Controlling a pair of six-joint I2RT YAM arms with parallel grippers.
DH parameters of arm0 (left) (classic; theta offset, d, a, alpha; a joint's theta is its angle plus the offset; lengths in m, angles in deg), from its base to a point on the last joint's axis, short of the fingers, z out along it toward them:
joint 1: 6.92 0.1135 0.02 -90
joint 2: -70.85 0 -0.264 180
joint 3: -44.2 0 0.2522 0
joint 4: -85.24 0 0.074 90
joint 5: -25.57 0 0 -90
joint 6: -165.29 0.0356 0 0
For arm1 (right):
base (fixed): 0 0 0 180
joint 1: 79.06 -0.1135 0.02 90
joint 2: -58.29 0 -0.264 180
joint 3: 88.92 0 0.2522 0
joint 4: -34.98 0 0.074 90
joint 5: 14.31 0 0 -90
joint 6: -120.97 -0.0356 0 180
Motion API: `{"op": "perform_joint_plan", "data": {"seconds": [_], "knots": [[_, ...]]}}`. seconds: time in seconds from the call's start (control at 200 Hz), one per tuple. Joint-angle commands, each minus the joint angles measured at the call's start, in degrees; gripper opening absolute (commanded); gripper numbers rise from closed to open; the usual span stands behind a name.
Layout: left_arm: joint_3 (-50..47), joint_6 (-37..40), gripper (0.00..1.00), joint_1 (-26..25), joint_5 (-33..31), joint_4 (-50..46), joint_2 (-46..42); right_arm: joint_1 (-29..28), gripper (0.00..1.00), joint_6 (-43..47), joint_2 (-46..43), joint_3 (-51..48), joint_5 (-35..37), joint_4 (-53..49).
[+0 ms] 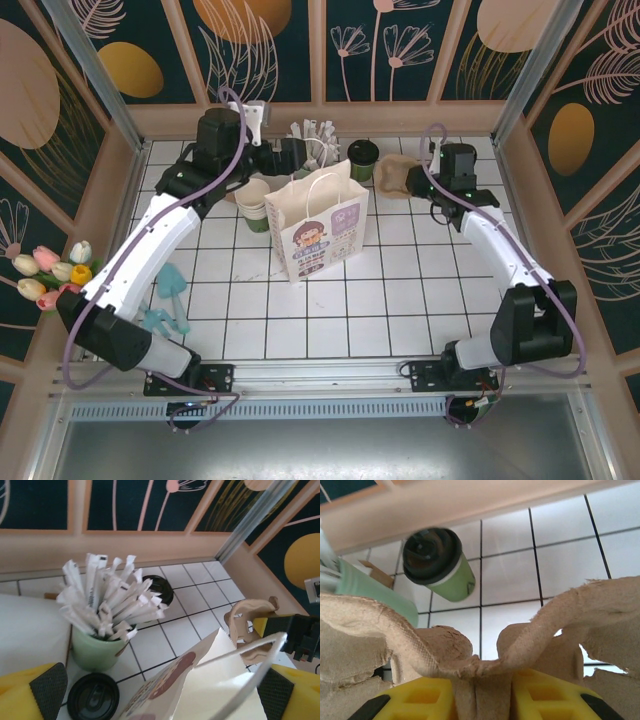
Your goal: Pack the takeout coffee
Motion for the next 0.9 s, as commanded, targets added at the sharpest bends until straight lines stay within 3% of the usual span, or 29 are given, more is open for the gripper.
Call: {"op": "perform_joint_plan", "data": {"seconds": [0.0,0.125,0.25,0.33,0.435,0.57,0.661,0.896], "knots": [[1.35,1.96,0.98,0.57,6.88,7.65,2.01,-0.41,0.28,-1.41,-2.31,4.8,-2.43,-1.98],[4.93,0.5,0.98,1.09,16.37,8.64,5.92,-0.5,0.28,-1.8,-3.97,6.94,-3.69,-2.88],[5.94,0.66,0.93,1.25,19.55,9.6,8.14,-0.73,0.28,-2.56,-4.46,8.9,-5.33,-3.97],[6.91,1.54,0.83,1.6,20.2,8.26,9.02,-1.41,0.28,-2.64,-4.22,11.11,-6.07,-5.76],[7.04,2.06,0.61,2.26,21.92,7.13,8.91,-3.03,0.29,-2.21,-4.0,14.93,-8.13,-8.4],[5.71,2.24,0.47,2.52,22.25,6.81,7.81,-6.33,0.29,-1.68,-3.27,18.91,-11.32,-9.71],[5.79,1.67,0.33,2.49,22.95,5.7,8.23,-8.72,0.29,-1.91,-1.98,21.83,-12.11,-9.73],[6.22,1.42,0.14,2.5,24.03,4.3,8.77,-10.81,0.29,-6.51,2.85,28.61,-23.16,-6.59]]}}
